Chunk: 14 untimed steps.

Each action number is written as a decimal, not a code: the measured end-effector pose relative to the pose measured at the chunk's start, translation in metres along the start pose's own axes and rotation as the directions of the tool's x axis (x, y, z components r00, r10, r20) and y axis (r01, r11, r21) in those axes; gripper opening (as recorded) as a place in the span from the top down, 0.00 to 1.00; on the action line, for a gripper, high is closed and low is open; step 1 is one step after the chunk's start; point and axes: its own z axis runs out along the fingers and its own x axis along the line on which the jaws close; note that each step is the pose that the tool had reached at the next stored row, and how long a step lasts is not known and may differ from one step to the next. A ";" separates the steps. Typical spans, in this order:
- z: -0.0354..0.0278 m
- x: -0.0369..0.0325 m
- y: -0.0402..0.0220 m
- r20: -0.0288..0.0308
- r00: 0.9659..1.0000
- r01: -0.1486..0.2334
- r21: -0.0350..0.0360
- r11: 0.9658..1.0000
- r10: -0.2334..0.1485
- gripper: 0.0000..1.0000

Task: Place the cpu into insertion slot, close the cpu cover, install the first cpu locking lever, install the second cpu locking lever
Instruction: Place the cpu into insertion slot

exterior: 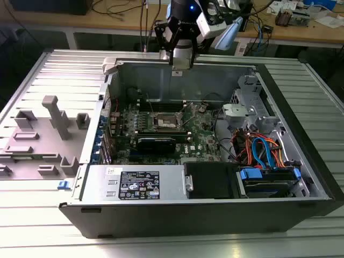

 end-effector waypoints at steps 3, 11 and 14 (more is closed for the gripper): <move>0.0000 0.0000 0.0000 0.000 1.000 0.000 0.000 1.000 0.000 0.46; 0.0003 -0.0002 -0.0052 0.001 1.000 -0.015 0.001 1.000 0.015 0.46; 0.0007 -0.0002 -0.0073 0.004 0.999 -0.046 0.001 0.999 0.046 0.46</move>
